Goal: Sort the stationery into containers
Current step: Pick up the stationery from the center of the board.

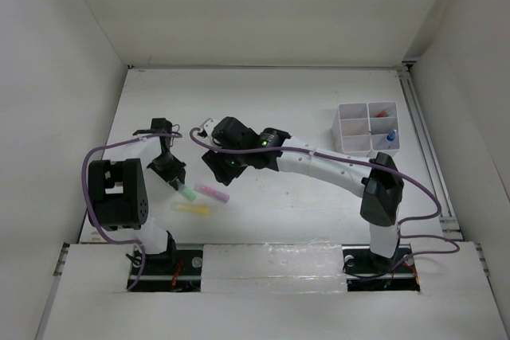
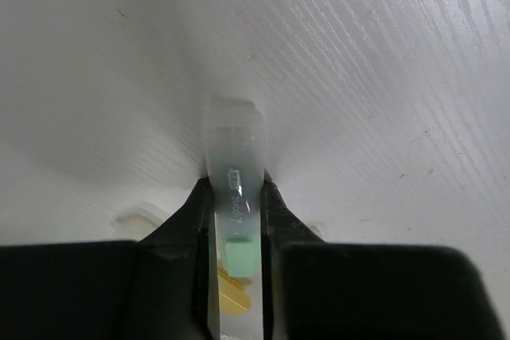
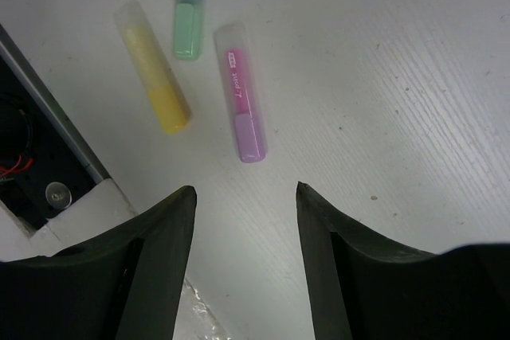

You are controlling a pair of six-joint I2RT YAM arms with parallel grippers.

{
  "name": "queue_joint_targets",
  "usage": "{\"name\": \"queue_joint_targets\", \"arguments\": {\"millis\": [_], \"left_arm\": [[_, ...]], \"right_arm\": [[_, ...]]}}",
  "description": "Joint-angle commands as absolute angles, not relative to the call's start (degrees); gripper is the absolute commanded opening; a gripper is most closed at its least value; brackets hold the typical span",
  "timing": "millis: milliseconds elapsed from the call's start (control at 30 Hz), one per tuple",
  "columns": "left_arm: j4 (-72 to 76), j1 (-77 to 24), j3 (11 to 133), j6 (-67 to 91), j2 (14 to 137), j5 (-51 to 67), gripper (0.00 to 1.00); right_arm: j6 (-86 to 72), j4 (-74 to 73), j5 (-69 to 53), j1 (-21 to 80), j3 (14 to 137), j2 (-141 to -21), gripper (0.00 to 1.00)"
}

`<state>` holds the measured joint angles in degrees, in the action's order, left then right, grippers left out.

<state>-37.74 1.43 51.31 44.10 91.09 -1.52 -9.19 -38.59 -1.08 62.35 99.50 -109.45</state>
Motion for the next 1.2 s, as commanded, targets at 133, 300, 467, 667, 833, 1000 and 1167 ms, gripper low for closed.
{"name": "queue_joint_targets", "arguments": {"millis": [133, 300, 467, 667, 833, 1000, 1167], "left_arm": [[-37.00, 1.49, 53.07, 44.56, 92.82, -6.77, 0.00], [-35.51, 1.49, 63.08, 40.89, 90.89, -3.44, 0.00], [-33.76, 1.49, 70.74, 36.83, 87.73, 3.14, 0.00], [-30.24, -1.57, 76.55, 34.72, 84.91, 12.91, 0.00], [-28.65, -4.74, 81.20, 36.74, 81.57, 20.64, 0.00], [-25.66, -4.75, 82.88, 38.14, 79.37, 29.70, 0.00], [-24.97, -4.75, 81.83, 38.75, 78.14, 31.98, 0.00]], "right_arm": [[-8.53, -37.71, -1.14, 62.23, 100.63, -104.95, 0.59], [-9.05, -36.65, -3.43, 60.56, 100.11, -103.80, 0.59], [-11.42, -31.49, -10.09, 58.01, 98.88, -101.79, 0.59], [-17.82, -19.26, -18.90, 54.40, 93.96, -97.83, 0.59], [-22.23, -14.34, -11.52, 53.09, 95.80, -98.44, 0.62], [-26.54, -12.21, -6.34, 51.16, 96.50, -99.57, 0.69], [-27.33, -10.99, -3.08, 49.93, 96.50, -98.96, 0.72]]}}
